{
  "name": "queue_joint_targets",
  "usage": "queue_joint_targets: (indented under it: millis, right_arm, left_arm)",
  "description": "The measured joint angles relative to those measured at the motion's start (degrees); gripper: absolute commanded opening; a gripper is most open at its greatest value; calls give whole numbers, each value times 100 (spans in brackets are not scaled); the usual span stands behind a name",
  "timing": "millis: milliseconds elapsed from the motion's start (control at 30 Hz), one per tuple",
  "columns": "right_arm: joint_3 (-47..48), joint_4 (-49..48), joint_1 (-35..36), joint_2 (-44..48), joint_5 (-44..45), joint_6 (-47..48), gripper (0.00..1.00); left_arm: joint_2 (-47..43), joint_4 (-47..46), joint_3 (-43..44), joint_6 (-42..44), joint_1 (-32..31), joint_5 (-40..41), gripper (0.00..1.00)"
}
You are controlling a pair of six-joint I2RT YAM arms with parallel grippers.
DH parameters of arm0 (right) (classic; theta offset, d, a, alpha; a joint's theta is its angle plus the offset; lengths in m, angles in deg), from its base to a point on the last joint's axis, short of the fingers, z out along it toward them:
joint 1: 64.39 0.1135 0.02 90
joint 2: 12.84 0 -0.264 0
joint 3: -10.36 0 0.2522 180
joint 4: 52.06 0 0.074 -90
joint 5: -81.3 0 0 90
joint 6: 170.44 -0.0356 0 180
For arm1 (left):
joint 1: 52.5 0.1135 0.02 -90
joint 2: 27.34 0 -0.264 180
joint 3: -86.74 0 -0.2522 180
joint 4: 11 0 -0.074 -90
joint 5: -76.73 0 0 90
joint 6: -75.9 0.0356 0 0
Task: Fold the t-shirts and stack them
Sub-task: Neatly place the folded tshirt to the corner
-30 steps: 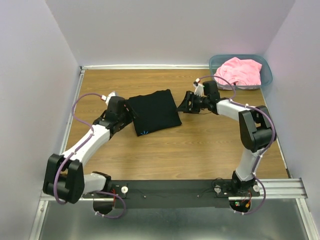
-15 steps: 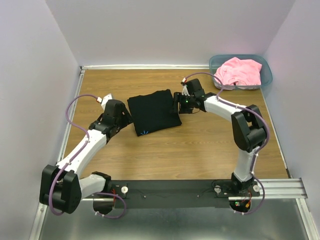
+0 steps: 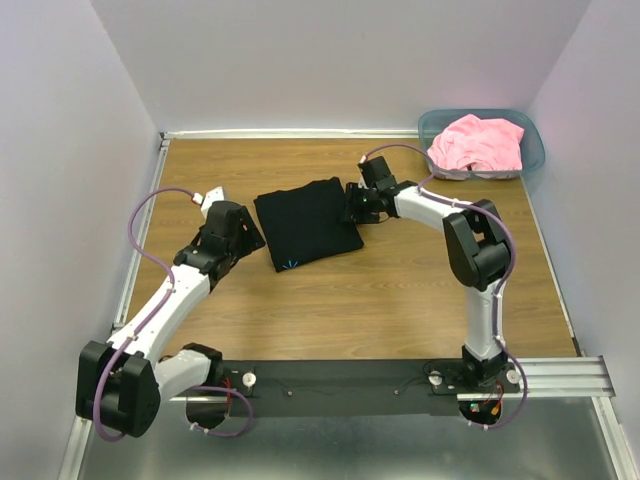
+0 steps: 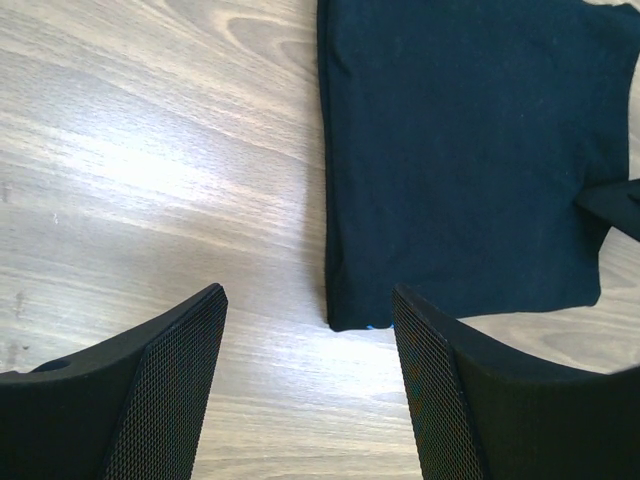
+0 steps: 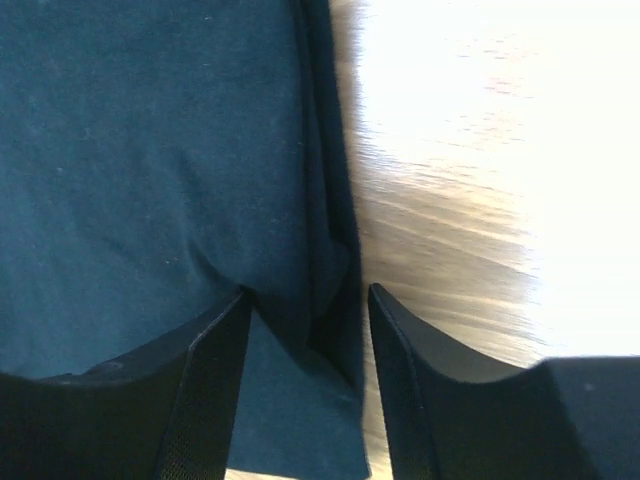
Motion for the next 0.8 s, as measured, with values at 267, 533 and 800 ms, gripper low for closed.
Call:
queue_joint_targets:
  millis: [267, 533, 800]
  right_arm:
    - [83, -48, 85, -136, -76, -101, 26]
    - [66, -55, 92, -142, -74, -374, 4]
    - [-142, -203, 92, -52, -76, -697, 2]
  left_arm:
    - [83, -111, -81, 140, 0, -2, 74]
    - [503, -343, -101, 149, 0, -42, 74]
    - [1742, -649, 57, 70, -2, -249, 69]
